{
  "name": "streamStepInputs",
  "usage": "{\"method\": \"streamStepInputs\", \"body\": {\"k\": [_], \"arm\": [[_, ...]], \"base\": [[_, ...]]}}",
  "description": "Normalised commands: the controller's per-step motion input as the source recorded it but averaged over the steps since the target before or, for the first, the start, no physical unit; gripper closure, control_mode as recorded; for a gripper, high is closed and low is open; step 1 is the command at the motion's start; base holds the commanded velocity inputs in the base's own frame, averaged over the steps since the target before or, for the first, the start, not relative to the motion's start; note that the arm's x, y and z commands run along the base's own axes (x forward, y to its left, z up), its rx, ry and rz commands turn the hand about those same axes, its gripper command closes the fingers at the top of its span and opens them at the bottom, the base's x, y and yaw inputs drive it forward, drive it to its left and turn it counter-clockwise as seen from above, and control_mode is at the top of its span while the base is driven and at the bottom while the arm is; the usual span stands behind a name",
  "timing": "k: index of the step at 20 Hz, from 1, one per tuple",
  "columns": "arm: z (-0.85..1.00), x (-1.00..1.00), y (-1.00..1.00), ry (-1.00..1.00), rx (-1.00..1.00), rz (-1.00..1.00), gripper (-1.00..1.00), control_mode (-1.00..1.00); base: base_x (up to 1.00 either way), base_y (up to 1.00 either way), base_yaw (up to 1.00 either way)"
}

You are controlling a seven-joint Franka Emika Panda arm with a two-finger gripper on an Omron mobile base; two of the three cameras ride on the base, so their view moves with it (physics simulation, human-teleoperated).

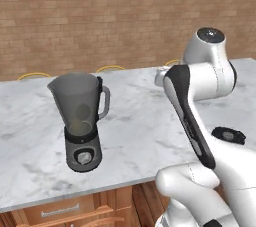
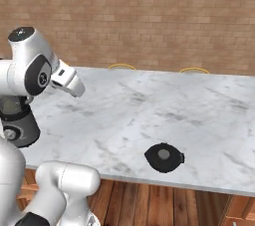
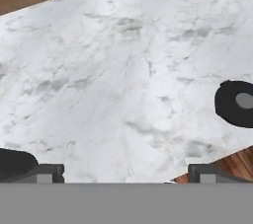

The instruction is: Grab the lime and lemon from the fridge, place them in the blender, close the lid, and turn on the blender to create a marinade.

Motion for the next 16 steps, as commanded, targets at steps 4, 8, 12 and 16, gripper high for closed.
{"method": "streamStepInputs", "body": {"k": [4,8,12,16], "arm": [[-0.30,-0.22,-1.00,0.00,0.00,0.00,-1.00,-1.00],[-0.39,-0.14,-1.00,0.00,0.00,0.00,-1.00,-1.00],[-0.36,0.00,-1.00,0.00,0.00,0.14,-1.00,-1.00],[-0.22,0.00,-0.90,0.00,-0.04,0.31,-1.00,-1.00]], "base": [[0.00,0.00,0.00],[0.00,0.00,0.00],[0.00,0.00,0.00],[0.00,0.00,0.00]]}}
